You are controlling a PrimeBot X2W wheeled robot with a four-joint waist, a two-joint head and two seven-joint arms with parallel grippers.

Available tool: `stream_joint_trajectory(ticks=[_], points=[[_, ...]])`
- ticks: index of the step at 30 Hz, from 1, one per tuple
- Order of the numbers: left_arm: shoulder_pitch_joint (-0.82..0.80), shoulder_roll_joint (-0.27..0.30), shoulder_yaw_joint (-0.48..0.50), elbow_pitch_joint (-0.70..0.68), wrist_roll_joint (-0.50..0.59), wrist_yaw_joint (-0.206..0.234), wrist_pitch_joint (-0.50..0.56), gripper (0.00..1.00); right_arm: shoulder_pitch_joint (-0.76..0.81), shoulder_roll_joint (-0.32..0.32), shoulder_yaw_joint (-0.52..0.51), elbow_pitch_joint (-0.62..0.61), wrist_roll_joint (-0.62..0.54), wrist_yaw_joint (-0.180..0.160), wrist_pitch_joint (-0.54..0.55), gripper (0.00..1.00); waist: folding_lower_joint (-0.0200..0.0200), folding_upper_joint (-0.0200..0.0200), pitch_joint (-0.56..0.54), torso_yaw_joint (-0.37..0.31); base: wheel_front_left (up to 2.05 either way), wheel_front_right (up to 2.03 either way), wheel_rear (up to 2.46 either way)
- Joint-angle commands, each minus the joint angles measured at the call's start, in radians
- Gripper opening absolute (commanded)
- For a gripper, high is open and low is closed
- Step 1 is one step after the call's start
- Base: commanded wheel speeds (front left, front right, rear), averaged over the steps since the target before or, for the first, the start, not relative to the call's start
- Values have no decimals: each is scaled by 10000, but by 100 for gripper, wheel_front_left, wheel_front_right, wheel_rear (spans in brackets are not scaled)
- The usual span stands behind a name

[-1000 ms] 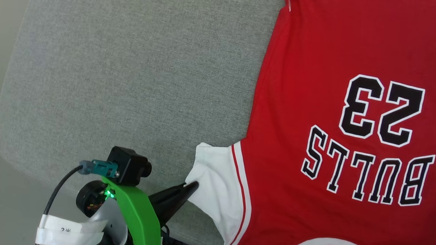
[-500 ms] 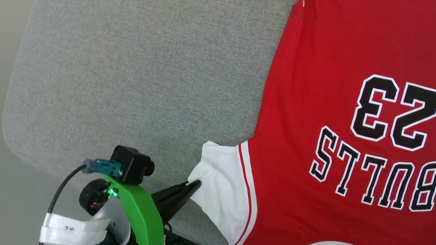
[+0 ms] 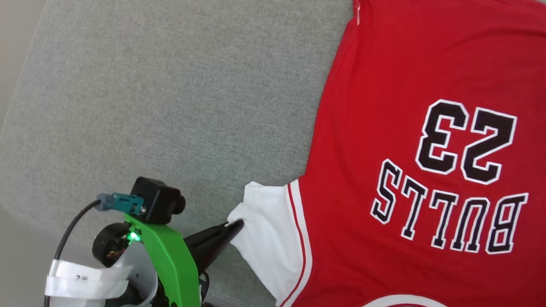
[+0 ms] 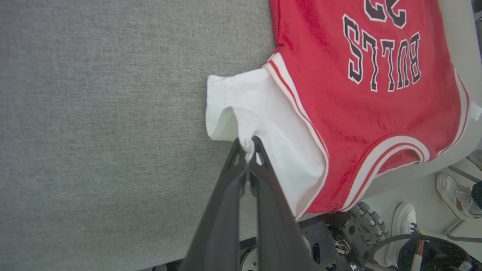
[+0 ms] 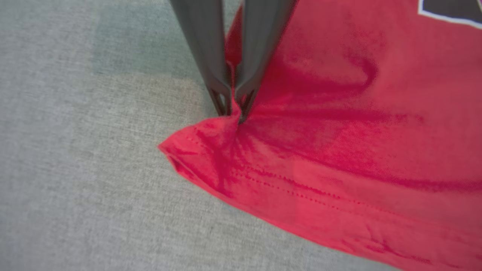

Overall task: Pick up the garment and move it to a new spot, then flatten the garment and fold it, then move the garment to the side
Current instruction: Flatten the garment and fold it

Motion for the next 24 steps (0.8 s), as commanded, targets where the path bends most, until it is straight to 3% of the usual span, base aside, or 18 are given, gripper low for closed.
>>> stream_joint_trajectory(ticks=[1,13,24], points=[[-1,1,114,97,-125,88,20,0,732,42,45,299,117,-9,50,0,0,0,-556,-508,0,0,0],[568,81,275,687,-347,290,-104,0,3380,15,109,-65,1302,-9,-722,0,0,0,-2239,-1669,0,0,0],[1181,32,403,1030,-596,408,-379,0,6006,163,-265,-1036,2139,-9,-1027,0,0,0,-3286,-2241,0,0,0]])
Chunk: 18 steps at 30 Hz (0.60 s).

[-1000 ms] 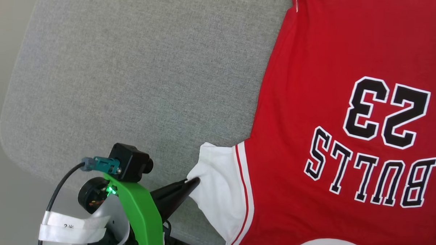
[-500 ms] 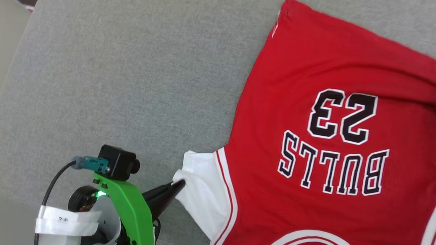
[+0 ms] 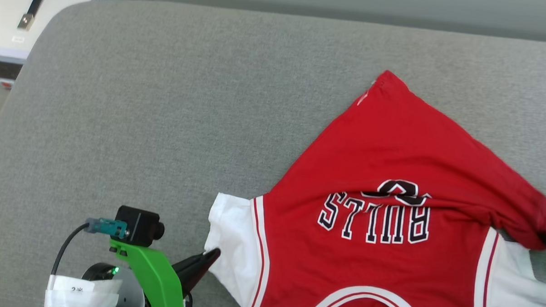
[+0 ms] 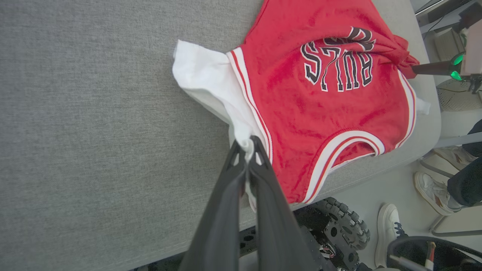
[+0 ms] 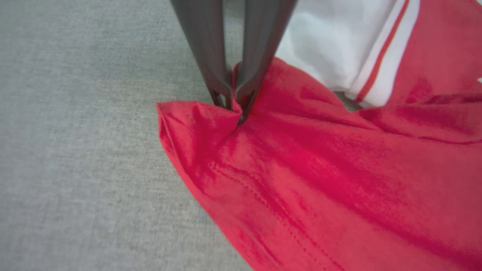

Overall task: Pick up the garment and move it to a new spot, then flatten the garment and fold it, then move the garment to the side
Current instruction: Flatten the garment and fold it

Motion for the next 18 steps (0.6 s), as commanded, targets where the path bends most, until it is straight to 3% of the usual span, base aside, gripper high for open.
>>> stream_joint_trajectory(ticks=[1,18], points=[[154,20,64,78,-65,55,-108,0,551,99,-29,-47,71,-11,25,0,1,-1,-540,-418,0,0,0],[715,-315,-6,708,-107,60,-732,0,3713,1073,-1031,-1139,245,-11,-105,0,1,-1,-1617,-441,0,0,0]])
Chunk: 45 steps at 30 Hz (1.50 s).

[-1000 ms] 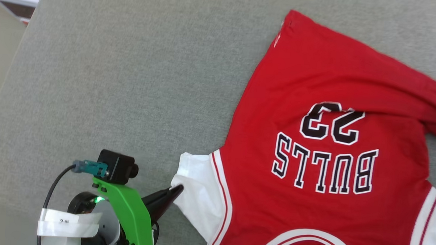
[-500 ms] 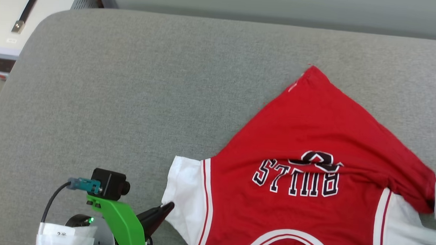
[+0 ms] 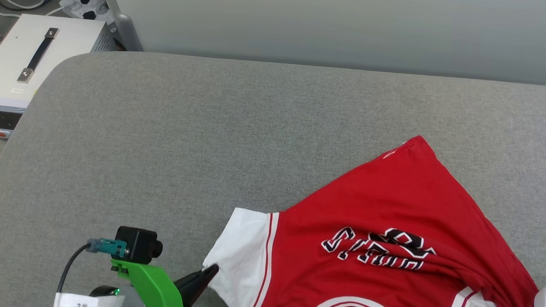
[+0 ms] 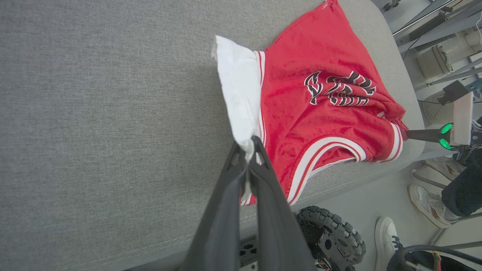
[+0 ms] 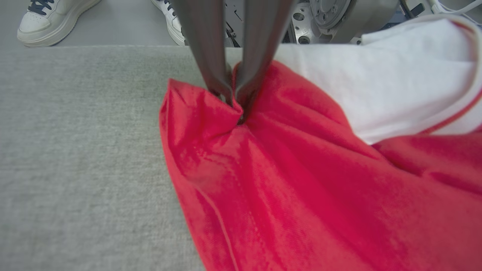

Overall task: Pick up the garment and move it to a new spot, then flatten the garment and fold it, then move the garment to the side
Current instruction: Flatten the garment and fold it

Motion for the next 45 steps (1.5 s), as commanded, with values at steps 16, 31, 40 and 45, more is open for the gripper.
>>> stream_joint_trajectory(ticks=[16,31,40,45], points=[[-151,29,-141,-186,163,-128,-48,0,-1196,-739,1324,-2226,186,-9,655,100,1,0,463,80,0,0,0],[-1176,-281,-704,-878,622,-415,84,0,-5696,-309,1935,-696,-742,-9,1891,100,1,0,2049,1674,0,0,0],[-1530,-799,-1057,-922,547,-663,-74,0,-6800,-570,1835,663,-1525,-9,1858,100,1,0,2825,2464,0,0,0],[-1788,-1020,-1211,-848,644,-763,-175,0,-7014,-725,2020,1139,-1825,-9,1761,100,1,0,3162,2702,0,0,0]])
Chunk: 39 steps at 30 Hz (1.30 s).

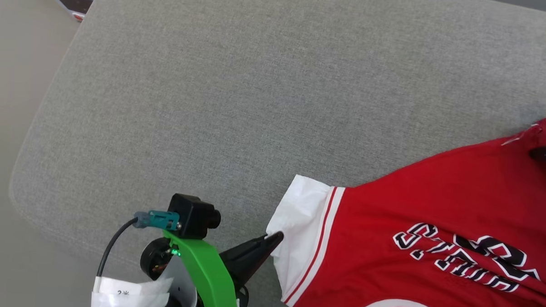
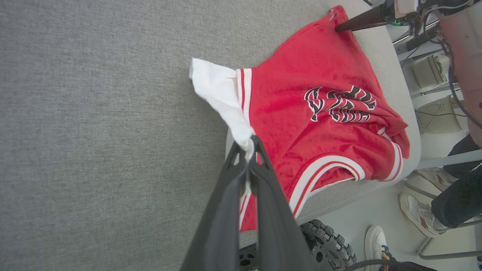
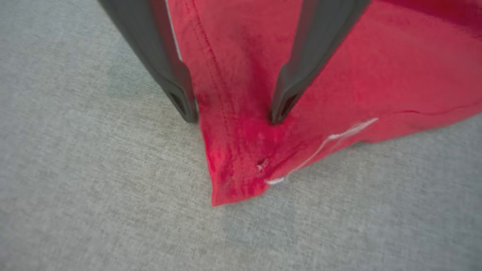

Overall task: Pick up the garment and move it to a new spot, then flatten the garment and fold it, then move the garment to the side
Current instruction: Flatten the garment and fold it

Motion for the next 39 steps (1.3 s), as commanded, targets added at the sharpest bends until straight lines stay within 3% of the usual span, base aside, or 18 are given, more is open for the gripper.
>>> stream_joint_trajectory(ticks=[1,7,8,10,20,28,39], points=[[-252,-83,-34,64,65,-61,-81,0,-83,-96,133,118,-82,-9,-12,100,0,0,411,383,0,0,0],[-342,-177,-59,168,93,-66,-171,0,232,-176,521,397,88,-9,-3,100,0,0,540,491,0,0,0],[-349,-184,-59,188,96,-61,-181,0,333,-177,639,434,184,-9,115,89,0,0,534,501,0,0,0],[-354,-192,-42,205,92,-44,-202,0,444,-213,761,419,297,-9,143,0,0,0,529,502,0,0,0],[-301,-114,145,271,36,131,-251,0,627,-302,921,463,624,-9,-571,0,0,0,19,250,0,0,0],[-206,144,689,267,287,474,-664,0,754,-214,752,353,1240,-9,-2547,0,0,0,-1279,-432,0,0,0],[-649,378,1927,-138,807,852,-1809,0,969,-711,953,-680,2343,-9,-4805,0,0,0,-2672,-1480,0,0,0]])
